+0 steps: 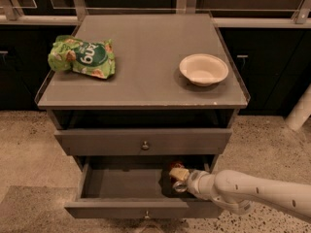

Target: Place coke can into middle drawer

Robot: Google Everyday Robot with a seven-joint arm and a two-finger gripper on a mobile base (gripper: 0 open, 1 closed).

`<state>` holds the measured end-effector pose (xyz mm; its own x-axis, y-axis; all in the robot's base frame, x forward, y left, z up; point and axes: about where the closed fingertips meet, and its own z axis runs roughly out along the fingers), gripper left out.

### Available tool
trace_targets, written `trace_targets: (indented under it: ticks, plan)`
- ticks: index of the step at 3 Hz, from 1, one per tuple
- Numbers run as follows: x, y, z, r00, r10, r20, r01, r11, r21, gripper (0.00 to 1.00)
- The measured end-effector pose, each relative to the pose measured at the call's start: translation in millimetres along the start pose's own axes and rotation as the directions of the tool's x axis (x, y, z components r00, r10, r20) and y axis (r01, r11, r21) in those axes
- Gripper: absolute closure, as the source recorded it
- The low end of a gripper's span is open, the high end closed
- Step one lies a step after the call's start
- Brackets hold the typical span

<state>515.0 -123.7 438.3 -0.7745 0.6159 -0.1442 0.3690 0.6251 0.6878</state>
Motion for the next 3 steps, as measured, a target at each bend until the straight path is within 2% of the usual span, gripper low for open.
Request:
trace_targets:
  ticks: [1,2,3]
  plan:
    - [0.0,0.0,0.0,1.0,0.0,0.0,0.0,1.0,0.0,0.1]
    - [0.0,0.0,0.0,1.0,0.0,0.0,0.0,1.0,0.0,0.0]
    - [0.0,0.0,0.0,1.0,0.0,0.0,0.0,1.0,0.0,0.0]
